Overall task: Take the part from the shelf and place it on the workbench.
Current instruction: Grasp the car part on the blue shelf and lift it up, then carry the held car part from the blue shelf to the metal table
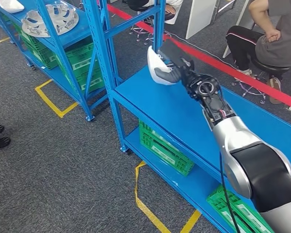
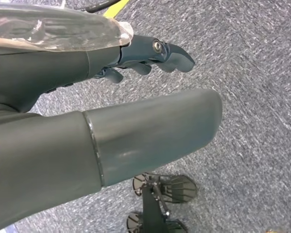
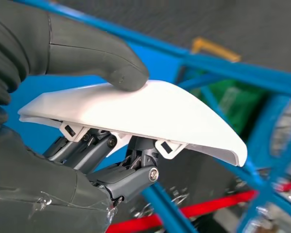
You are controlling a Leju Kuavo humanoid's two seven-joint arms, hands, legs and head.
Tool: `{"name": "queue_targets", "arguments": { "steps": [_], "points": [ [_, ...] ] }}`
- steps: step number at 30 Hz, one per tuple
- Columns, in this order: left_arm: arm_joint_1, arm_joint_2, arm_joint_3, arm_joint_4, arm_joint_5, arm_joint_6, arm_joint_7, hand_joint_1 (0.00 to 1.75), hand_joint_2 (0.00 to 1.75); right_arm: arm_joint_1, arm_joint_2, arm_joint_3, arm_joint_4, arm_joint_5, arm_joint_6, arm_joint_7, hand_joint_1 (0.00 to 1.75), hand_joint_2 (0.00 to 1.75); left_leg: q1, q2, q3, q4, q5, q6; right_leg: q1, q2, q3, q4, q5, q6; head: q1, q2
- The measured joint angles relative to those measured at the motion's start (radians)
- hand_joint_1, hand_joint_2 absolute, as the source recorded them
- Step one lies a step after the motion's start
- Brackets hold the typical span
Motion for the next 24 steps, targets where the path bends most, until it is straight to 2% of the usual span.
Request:
{"name": "queue_targets", "arguments": {
  "steps": [7,11,14,24],
  "points": [
    [0.006,0.0,0.0,0.0,0.007,-0.005,-0.006,0.0,0.0,0.047,-0.015,0.0,-0.23,-0.35,0.075,0.108,1.75,1.75,0.0,0.0,0.0,0.0,0.0,0.0,0.0,0.0,0.0,0.0,0.0,0.0,0.001,0.0],
    [0.007,0.0,0.0,0.0,0.009,-0.007,-0.008,0.0,0.0,0.074,-0.019,0.001,-0.357,-0.498,0.081,0.168,1.75,1.75,0.0,0.0,0.0,0.0,0.0,0.0,0.0,0.0,0.0,0.0,0.0,0.0,0.0,0.0],
    [0.007,0.0,0.0,0.0,0.009,-0.009,-0.012,0.0,0.0,0.097,-0.022,0.002,-0.447,-0.577,0.07,0.213,1.75,1.75,0.0,0.0,0.0,0.0,0.0,0.0,0.0,0.0,0.0,0.0,0.0,0.0,0.0,0.0],
    [0.008,0.0,0.0,0.0,0.01,-0.017,-0.014,0.0,0.0,0.151,-0.032,0.007,-0.663,-0.717,0.035,0.289,1.75,1.75,0.0,0.0,0.0,0.0,0.0,0.0,0.0,0.0,0.0,0.0,0.0,0.0,0.001,0.0]
  ]
}}
